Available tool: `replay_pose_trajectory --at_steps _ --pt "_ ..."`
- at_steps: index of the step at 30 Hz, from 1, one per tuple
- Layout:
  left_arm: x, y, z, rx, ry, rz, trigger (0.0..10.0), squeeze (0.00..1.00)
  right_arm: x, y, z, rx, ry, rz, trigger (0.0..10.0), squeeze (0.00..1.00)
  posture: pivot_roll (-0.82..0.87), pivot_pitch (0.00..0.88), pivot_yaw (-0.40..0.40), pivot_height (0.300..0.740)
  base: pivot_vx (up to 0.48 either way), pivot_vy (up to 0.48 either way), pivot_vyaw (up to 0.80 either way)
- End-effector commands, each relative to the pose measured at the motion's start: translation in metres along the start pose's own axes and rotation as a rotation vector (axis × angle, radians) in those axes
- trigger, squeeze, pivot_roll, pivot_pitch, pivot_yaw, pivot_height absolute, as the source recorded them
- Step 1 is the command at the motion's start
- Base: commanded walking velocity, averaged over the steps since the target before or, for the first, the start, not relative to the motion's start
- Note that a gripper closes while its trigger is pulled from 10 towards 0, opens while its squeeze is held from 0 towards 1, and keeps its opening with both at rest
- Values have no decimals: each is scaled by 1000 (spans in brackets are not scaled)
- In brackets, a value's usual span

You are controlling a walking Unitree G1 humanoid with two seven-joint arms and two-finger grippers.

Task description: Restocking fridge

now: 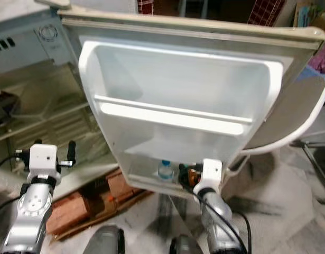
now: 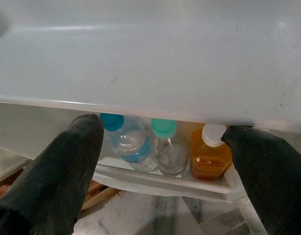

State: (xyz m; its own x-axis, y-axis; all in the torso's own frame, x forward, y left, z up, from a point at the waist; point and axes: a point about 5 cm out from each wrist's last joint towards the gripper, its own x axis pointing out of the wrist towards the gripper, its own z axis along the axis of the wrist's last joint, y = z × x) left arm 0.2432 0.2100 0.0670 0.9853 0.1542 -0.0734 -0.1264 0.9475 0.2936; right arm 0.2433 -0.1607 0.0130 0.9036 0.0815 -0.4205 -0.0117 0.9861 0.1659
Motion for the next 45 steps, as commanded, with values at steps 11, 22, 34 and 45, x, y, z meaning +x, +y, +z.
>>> replay_pose_trajectory --at_steps 11,22,34,45 --pt "3 -2 -2 30 16 -10 10000 0 13 28 84 -145 -340 74 10000 0 141 0 -39 740 0 -374 0" --pt "5 -3 -3 44 15 -22 10000 0 8 56 83 -125 -322 351 10000 0 142 0 -43 740 0 -331 0" --pt "5 -2 -4 44 10 -23 10000 0 -34 61 39 -221 17 939 10000 0 145 0 -47 740 0 -26 0" --pt "5 -1 -5 82 20 -35 10000 0 -30 54 43 -313 -28 951 10000 0 145 0 -36 740 0 -158 255"
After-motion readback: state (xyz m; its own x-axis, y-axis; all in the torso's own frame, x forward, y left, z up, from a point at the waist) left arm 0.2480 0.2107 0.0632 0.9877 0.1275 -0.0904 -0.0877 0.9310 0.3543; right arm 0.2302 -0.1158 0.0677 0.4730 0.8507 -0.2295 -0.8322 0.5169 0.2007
